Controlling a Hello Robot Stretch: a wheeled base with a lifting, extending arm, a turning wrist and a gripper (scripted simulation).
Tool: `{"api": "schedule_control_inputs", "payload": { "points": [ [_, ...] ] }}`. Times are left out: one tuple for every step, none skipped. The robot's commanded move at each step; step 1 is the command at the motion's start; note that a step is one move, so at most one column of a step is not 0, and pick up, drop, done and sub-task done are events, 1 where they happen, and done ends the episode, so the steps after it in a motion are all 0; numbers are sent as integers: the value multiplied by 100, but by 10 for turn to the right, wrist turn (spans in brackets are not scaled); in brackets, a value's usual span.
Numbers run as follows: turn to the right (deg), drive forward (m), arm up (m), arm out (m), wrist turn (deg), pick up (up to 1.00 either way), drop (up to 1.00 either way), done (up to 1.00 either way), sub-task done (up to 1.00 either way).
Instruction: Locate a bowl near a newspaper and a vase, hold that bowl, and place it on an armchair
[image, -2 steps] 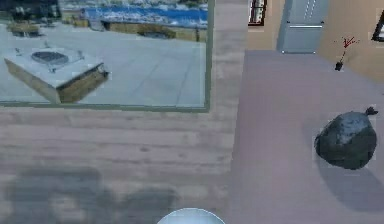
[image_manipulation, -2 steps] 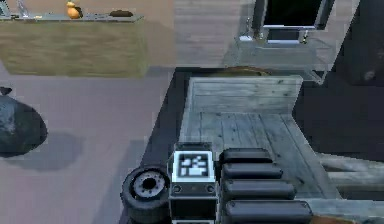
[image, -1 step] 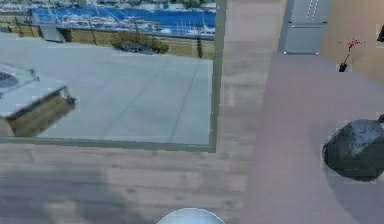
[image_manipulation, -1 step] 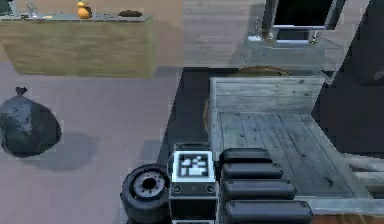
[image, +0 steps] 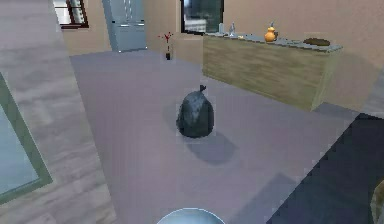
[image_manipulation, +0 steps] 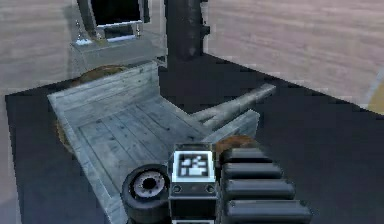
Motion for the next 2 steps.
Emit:
{"api": "schedule_control_inputs", "payload": {
  "points": [
    [30, 0, 0, 0, 0, 0, 0, 0, 0],
    [0, 40, 0, 0, 0, 0, 0, 0, 0]
  ]
}}
